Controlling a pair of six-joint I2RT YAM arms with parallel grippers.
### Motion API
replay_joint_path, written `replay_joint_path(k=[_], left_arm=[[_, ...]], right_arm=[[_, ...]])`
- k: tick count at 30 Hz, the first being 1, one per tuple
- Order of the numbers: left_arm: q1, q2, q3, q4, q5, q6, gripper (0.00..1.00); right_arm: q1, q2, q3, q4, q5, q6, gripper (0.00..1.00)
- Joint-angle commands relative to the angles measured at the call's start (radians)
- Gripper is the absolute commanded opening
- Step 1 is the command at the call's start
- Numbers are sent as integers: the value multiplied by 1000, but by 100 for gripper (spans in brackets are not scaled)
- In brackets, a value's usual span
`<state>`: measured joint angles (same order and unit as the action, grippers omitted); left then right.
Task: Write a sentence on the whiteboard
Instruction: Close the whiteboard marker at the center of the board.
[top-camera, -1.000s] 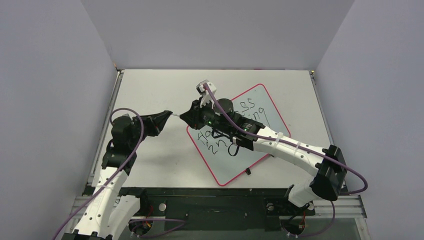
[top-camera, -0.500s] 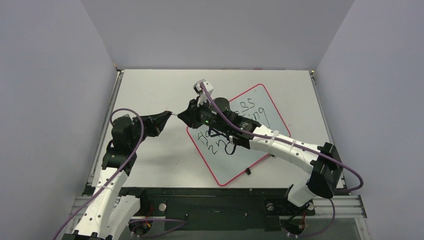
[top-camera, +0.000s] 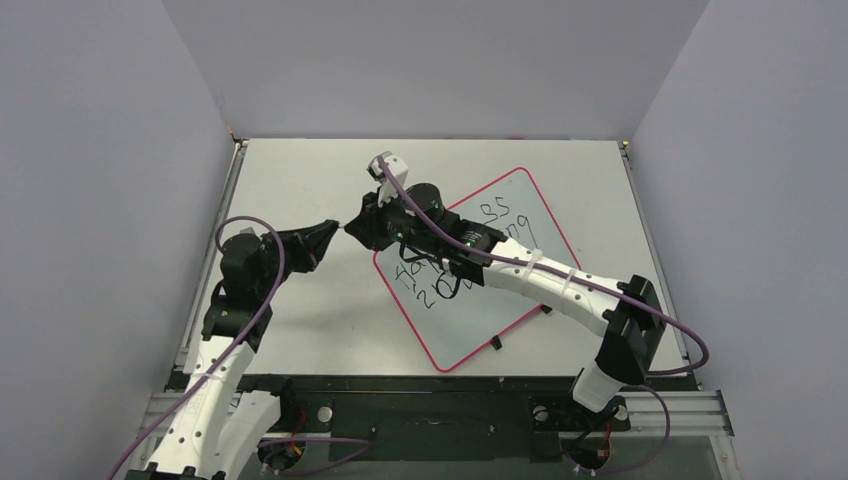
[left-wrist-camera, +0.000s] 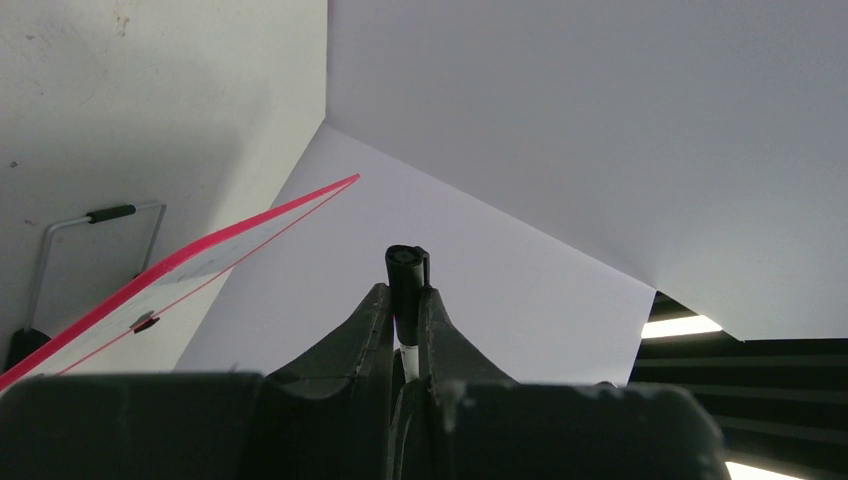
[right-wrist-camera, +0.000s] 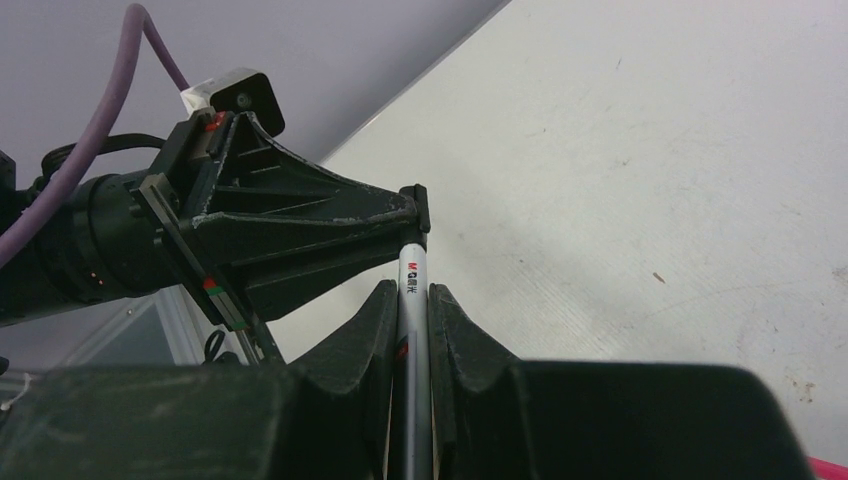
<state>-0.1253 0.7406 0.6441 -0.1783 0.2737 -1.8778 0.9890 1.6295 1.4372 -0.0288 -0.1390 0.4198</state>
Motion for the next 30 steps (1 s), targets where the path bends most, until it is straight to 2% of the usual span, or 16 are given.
replay_joint_path(k=[1,14,26,30], left_arm=[[-7,-19,67,13,54,72,0],[-10,-14,120,32,101,111,0],[-68,12,182,33,129,148,0],[-90,12,196,28,122,163,0]], right_arm=[[7,39,92,-49,-39,-71,0],[38,83,160,-144,-7,-300,0],[113,148,228,-230,79,-605,0],[119,165,252,-257,90,-651,0]])
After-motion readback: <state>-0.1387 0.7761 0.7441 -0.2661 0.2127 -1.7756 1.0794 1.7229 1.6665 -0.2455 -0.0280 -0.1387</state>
